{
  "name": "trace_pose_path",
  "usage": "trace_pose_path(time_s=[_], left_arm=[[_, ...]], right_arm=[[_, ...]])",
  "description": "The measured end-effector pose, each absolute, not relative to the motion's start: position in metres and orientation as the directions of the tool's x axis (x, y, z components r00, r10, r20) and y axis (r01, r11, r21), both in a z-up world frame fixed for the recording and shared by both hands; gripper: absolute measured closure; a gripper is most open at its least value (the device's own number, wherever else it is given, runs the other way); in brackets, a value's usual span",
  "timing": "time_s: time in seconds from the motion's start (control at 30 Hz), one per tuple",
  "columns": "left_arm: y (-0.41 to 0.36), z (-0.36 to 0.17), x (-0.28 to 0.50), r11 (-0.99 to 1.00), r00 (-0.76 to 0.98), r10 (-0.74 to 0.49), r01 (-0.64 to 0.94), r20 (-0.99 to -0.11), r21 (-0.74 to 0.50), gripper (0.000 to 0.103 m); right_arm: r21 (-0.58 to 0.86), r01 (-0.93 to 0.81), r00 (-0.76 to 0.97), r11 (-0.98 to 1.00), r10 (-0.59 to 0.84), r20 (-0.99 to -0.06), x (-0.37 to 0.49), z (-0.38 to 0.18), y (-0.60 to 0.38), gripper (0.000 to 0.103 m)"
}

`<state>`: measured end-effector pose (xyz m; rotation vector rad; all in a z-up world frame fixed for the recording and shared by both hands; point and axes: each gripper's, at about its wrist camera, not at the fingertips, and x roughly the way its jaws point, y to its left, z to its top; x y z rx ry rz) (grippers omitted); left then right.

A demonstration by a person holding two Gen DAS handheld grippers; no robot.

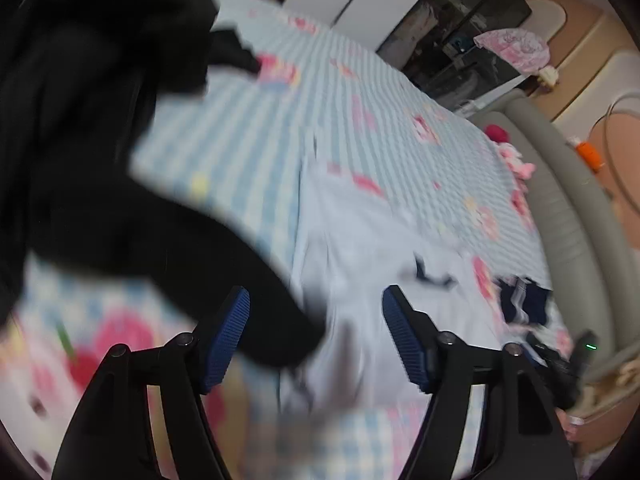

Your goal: Fold clothes

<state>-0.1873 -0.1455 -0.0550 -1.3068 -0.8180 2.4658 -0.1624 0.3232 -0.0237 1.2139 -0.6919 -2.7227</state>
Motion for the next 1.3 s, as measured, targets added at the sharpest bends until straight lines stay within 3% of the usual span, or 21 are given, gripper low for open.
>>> trace_pose_path(time_s=[0.1,0.17,0.23,0.37,0.43,0.47,0.57,0.6,0.8,0.9,1.03,1.1,1.2,1.3], left_arm=[[-0.131,-0.081,-0.166,-0.763,-0.525,0.540,0.025,-0.658,-0.646,0.034],[-0.116,-0.091,-0.162,-0.809,-0.536,0.483,0.027,-0.692,-0.587,0.034],[-0.106,-0.100,-0.163,-0.834,-0.550,0.447,0.029,-0.705,-0.551,0.046],[-0.085,-0.118,-0.177,-0.808,-0.492,0.518,-0.013,-0.700,-0.589,0.054],[-0.078,-0.117,-0.179,-0.820,-0.478,0.511,-0.021,-0.714,-0.573,0.078],[-0.075,-0.114,-0.178,-0.826,-0.484,0.503,-0.024,-0.716,-0.563,0.079],[-0.073,-0.096,-0.167,-0.814,-0.516,0.518,-0.051,-0.682,-0.579,0.083],[-0.073,-0.088,-0.162,-0.801,-0.521,0.538,-0.070,-0.662,-0.595,0.084],[-0.073,-0.052,-0.115,-0.781,-0.521,0.588,-0.168,-0.619,-0.601,0.084],[-0.084,-0.063,-0.092,-0.774,-0.488,0.605,-0.173,-0.629,-0.610,0.083],[-0.090,-0.125,-0.083,-0.789,-0.343,0.589,-0.049,-0.732,-0.612,0.079],[-0.094,-0.118,-0.077,-0.782,-0.373,0.594,-0.061,-0.713,-0.620,0.077],[-0.109,-0.098,-0.064,-0.775,-0.485,0.576,-0.069,-0.658,-0.628,0.059],[-0.135,-0.093,-0.053,-0.763,-0.570,0.528,0.006,-0.629,-0.646,0.059]], right_arm=[[0.477,-0.075,-0.606,-0.876,-0.340,-0.720,-0.162,-0.046,0.318,0.020],[0.496,-0.080,-0.557,-0.865,-0.374,-0.741,-0.165,-0.060,0.309,0.018],[0.483,-0.083,-0.552,-0.871,-0.364,-0.750,-0.165,-0.069,0.302,0.011],[0.472,-0.078,-0.574,-0.878,-0.348,-0.741,-0.159,-0.087,0.293,0.008],[0.496,-0.034,-0.579,-0.868,-0.387,-0.717,-0.156,-0.088,0.288,0.028],[0.512,-0.005,-0.584,-0.859,-0.413,-0.698,-0.153,-0.086,0.287,0.046],[0.545,0.006,-0.612,-0.838,-0.434,-0.660,-0.146,-0.073,0.294,0.070],[0.554,0.013,-0.627,-0.832,-0.438,-0.644,-0.142,-0.067,0.296,0.075],[0.549,0.066,-0.678,-0.833,-0.441,-0.588,-0.103,-0.024,0.302,0.083],[0.538,0.115,-0.699,-0.835,-0.453,-0.554,-0.066,-0.012,0.308,0.083],[0.489,0.062,-0.597,-0.870,-0.425,-0.681,-0.049,-0.061,0.308,0.079],[0.510,-0.016,-0.533,-0.860,-0.424,-0.732,-0.048,-0.084,0.312,0.078],[0.470,0.005,-0.630,-0.883,-0.368,-0.684,-0.036,-0.055,0.318,0.060],[0.387,-0.050,-0.696,-0.921,-0.247,-0.675,-0.022,-0.043,0.327,0.052]])
